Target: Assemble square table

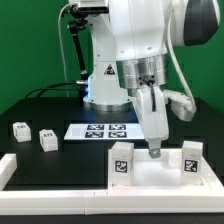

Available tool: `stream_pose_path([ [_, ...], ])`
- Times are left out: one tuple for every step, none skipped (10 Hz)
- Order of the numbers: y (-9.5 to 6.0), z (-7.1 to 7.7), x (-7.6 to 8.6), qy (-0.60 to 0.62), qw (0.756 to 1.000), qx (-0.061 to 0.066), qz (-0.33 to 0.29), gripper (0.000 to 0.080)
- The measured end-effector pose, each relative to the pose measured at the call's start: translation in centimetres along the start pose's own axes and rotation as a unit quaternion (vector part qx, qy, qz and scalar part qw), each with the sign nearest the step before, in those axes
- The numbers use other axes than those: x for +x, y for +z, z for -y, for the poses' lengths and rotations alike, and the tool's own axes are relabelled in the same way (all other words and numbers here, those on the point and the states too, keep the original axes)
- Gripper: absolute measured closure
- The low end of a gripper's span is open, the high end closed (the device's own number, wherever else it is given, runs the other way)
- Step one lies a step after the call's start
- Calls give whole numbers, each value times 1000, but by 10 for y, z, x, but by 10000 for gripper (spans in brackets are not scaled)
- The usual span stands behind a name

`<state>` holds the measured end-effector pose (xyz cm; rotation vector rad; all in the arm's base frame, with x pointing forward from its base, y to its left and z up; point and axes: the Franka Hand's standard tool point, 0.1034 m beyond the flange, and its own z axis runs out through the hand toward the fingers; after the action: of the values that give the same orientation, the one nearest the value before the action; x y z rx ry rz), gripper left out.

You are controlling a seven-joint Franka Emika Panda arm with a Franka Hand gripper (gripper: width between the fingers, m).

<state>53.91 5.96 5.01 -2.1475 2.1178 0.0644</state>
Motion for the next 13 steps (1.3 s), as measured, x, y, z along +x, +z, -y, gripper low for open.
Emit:
stream_pose_path([
  [10,-23,1,-2,1000,-9,-8,150],
  [21,-38,-3,-7,1000,-23,-12,150],
  [29,-46,-7,-13,999,-32,-14,150],
  [34,-49,-9,-16,999,-38,-15,150],
  [38,-51,-11,-19,999,-42,-16,150],
  [37,-51,-11,-20,999,-42,-16,150],
  [38,-51,-10,-20,999,-42,-16,150],
  [38,-51,-10,-20,999,-42,-16,260],
  [38,-51,-10,-20,999,-42,-16,395],
  [38,-51,-10,-20,999,-42,-16,395],
  [38,-51,-10,-20,999,-42,-16,595],
  [38,-51,-10,-20,999,-42,-16,728],
  [37,-50,-8,-18,999,-39,-17,728],
])
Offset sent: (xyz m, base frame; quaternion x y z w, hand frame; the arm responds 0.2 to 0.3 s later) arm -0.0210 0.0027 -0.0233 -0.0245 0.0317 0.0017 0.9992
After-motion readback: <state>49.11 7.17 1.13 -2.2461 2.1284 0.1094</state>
